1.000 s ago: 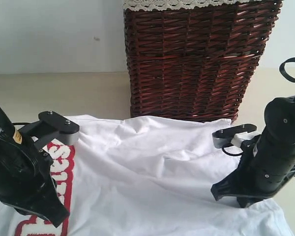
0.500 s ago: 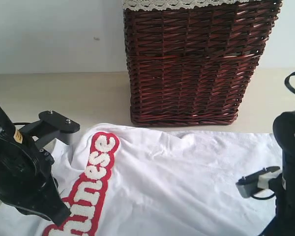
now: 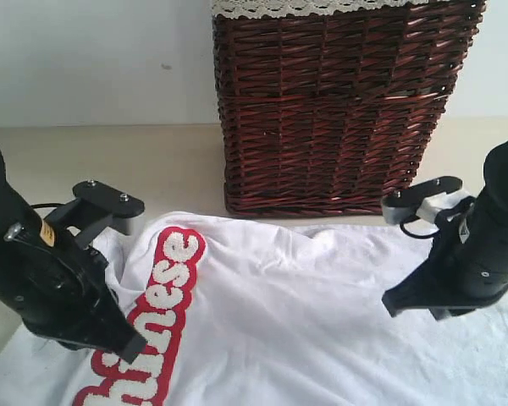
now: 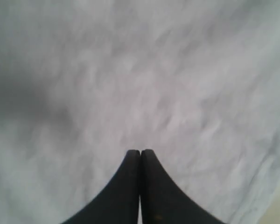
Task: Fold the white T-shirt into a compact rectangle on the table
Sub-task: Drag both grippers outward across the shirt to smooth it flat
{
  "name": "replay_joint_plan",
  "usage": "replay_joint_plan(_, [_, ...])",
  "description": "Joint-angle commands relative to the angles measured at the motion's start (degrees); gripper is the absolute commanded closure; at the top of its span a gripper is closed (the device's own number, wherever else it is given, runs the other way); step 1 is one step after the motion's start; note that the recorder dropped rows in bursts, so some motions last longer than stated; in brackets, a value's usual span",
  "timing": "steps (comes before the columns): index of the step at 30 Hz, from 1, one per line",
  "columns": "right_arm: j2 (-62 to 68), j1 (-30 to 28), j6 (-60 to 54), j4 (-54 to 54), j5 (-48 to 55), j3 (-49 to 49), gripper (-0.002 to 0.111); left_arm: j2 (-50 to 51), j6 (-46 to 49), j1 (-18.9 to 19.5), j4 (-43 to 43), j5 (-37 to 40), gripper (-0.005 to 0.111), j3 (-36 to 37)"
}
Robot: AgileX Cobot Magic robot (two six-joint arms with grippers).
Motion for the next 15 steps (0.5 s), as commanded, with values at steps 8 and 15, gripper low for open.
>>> replay_joint_plan(8, [7.8,-2.3,39.3,-38.8,-10.6,-0.5,0.108,15.6,-6.8,5.8,4.9,-15.4,0.107,-0.6])
replay_joint_plan(15, [15.3,-5.2,36.8,-37.8,-16.4,-5.3,0.108,22.3,-8.1,17.0,4.7,-8.1,0.107,-3.9])
